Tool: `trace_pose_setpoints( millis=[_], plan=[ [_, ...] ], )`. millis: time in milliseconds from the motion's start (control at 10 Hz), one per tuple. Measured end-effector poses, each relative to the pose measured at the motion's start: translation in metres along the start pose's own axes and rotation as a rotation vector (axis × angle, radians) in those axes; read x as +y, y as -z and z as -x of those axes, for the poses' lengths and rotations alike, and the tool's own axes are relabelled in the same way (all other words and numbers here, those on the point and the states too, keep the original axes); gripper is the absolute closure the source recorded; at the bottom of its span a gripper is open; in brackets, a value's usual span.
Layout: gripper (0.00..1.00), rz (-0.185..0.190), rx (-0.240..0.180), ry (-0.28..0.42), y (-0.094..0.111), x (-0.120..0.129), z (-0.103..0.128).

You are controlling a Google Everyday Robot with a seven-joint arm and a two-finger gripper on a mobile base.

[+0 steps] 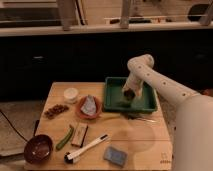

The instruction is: Stack cups into tray

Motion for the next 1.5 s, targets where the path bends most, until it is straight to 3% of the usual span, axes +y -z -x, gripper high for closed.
trace_pose_setpoints(
  millis=[900,1200,1500],
  plan=[
    [0.2,-0.004,0.038,0.005,0.03,-0.004,0.005],
    [0.2,-0.018,0.079,0.009,0.06,-0.002,0.005],
    [0.2,-0.028,0.106,0.009,0.07,0.003,0.004]
  ],
)
